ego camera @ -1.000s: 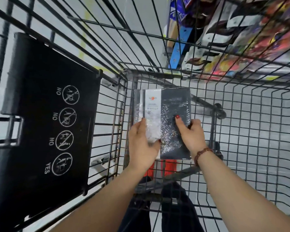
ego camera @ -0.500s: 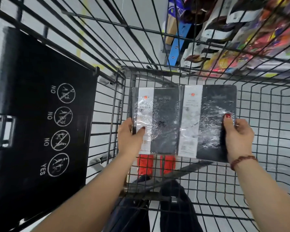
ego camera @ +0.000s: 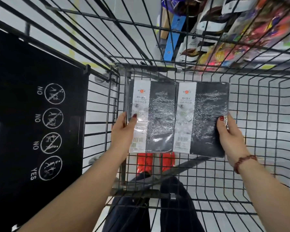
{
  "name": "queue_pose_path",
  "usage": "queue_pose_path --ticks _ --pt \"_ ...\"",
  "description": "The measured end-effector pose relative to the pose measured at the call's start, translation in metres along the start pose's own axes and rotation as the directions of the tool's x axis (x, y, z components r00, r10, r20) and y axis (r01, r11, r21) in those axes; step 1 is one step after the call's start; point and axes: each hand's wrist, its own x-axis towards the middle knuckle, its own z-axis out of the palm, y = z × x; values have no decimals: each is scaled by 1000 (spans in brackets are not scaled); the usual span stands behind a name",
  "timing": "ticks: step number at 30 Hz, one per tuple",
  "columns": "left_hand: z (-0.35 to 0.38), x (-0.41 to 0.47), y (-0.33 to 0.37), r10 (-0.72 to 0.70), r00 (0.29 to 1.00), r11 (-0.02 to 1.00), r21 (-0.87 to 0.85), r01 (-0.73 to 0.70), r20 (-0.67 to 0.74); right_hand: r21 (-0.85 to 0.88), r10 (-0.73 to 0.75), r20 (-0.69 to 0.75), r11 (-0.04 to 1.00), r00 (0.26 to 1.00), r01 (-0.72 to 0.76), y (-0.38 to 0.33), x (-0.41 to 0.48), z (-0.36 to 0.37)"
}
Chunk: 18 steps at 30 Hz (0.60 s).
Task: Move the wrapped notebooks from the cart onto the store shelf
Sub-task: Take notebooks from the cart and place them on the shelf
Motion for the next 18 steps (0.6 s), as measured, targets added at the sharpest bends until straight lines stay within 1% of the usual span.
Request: queue_pose_path --ticks 2,4,6,9,11,14,16,18 --pt "-2 -1 -11 21 999 990 140 -27 47 -10 -3 8 1000 1000 3 4 0 -1" --pt "-1 -4 -18 56 997 973 220 -68 60 -26 -13 -34 1000 999 12 8 1 2" --pt "3 -5 -22 118 993 960 258 -108 -23 -72 -37 -135 997 990 27 8 -2 11" --pt "11 -9 -18 219 960 930 336 -151 -174 -185 -70 -303 983 950 13 11 -13 22" --pt "12 -14 -14 257 943 913 373 -165 -211 -172 -69 -356 985 932 7 12 -19 25" --pt "5 -24 -8 293 935 898 392 -198 -201 -115 -12 -370 993 929 -32 9 -30 21" --pt "-3 -36 -4 285 940 903 380 -198 -188 -94 25 -363 994 932 -64 0 -42 15" --pt "-11 -54 2 262 946 912 368 -179 -191 -113 35 -344 991 938 -78 -13 -57 7"
